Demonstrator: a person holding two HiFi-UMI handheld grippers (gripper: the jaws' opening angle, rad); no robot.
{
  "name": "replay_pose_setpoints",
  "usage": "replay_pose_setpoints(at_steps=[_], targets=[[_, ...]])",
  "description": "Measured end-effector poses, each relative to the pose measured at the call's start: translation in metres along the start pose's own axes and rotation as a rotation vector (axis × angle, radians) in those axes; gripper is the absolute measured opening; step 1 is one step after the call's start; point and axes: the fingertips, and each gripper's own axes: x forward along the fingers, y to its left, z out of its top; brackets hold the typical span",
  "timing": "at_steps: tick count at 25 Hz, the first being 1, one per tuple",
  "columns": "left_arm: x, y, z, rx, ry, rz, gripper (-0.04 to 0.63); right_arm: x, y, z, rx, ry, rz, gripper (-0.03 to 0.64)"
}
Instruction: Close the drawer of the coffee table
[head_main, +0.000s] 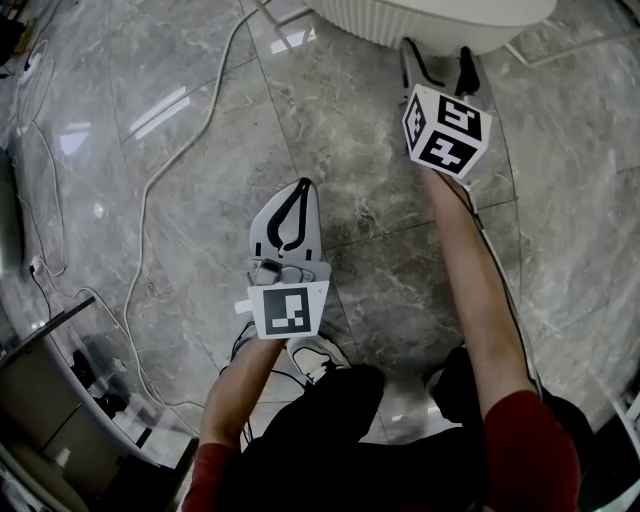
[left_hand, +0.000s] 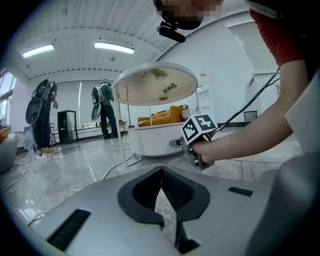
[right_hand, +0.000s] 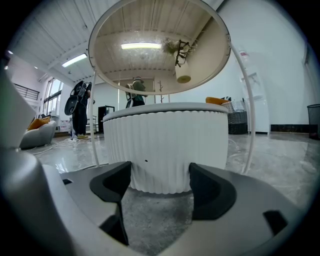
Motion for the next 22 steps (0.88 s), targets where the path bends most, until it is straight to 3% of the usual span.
replay_pose_setpoints(at_steps=[22], targets=[[-0.011,0.003,0.009,-0.002,-0.029,0.015,0.014,-0.001,-0.002,0.000,0.023,0.007,0.053,0.351]])
